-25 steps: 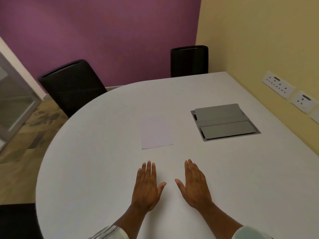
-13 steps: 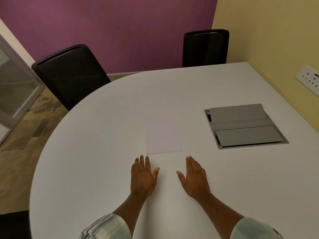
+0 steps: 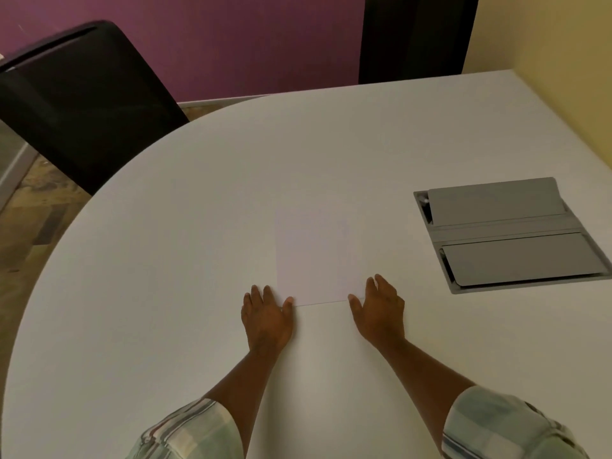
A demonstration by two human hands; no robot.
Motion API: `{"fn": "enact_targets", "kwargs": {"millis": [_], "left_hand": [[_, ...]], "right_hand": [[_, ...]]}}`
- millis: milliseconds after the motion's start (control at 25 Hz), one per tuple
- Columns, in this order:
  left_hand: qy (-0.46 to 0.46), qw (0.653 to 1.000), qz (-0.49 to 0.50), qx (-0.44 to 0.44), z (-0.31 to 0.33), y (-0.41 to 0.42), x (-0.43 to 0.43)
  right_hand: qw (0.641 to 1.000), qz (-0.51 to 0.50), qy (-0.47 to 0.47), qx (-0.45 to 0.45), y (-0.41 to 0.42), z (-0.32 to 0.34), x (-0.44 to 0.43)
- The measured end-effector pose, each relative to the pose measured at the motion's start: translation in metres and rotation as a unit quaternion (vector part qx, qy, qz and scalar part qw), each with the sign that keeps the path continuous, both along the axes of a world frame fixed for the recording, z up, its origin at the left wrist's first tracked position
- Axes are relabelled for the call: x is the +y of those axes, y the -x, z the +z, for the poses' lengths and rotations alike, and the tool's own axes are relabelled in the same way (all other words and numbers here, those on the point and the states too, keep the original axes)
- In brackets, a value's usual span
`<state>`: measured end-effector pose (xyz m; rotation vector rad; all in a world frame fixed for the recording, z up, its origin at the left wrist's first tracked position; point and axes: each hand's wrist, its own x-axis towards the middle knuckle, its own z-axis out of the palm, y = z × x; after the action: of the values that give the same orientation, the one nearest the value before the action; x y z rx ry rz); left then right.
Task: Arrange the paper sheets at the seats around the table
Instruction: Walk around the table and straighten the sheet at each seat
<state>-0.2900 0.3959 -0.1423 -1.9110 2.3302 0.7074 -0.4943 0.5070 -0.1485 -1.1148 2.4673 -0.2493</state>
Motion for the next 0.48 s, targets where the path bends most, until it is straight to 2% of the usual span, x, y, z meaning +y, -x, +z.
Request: {"fn": "enact_targets", "kwargs": {"millis": [200, 480], "left_hand": [[-0.018, 0.998, 0.055, 0.035, -0.009, 0.013, 0.0], [-0.038, 0.99, 0.104, 0.085, -0.006, 0.02, -0.003]], "right_hand": [[0.999, 0.012, -0.03, 0.044, -0.002, -0.01, -0.017], [0.999, -0.007, -0.021, 0.037, -0.004, -0.012, -0.018]]}}
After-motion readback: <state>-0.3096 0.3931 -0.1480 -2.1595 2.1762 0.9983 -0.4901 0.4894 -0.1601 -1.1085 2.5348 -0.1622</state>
